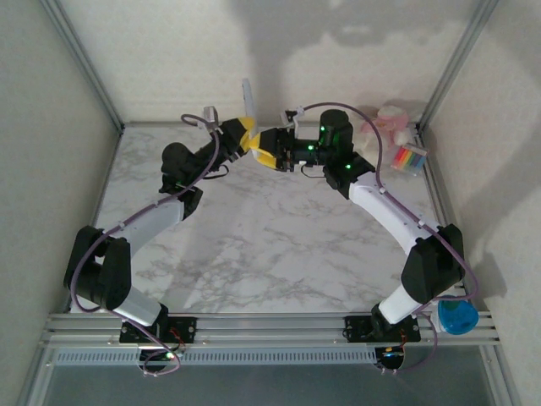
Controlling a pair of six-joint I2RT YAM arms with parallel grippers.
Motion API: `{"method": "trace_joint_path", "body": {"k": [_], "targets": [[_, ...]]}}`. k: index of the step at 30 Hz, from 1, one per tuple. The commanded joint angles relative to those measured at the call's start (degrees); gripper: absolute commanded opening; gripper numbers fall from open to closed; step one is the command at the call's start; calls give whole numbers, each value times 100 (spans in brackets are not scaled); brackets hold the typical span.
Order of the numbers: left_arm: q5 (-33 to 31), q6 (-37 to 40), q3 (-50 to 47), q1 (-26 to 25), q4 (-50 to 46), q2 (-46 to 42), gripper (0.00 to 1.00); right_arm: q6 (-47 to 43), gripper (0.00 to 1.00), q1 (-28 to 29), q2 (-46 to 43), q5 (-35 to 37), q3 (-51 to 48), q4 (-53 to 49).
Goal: Load the batteries into the remote control
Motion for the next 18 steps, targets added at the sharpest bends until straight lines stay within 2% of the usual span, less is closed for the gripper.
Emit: {"method": "trace_joint_path", "body": {"k": [1,3,6,10,14,18], "targets": [[-5,516,215,66,-418,-277,46,-535,78,-62,-187,171,78,-601],[-73,927,259,100,-1034,-412,46,-817,86,-130,-290,376,44,-967],[-338,1916,481,102,-2529,-638,47,-1325,98,-248,-465,874,19,-1717],[-840,3042,768,92,-4357,-835,47,-1831,99,-394,-677,1686,-63,-2637],[-1374,3715,842,47,-5436,-883,46,-2289,99,-451,-856,2545,-148,-3347],[-2180,4140,640,-145,-6062,-970,47,-2306,99,-623,-945,2705,-359,-3536]]}}
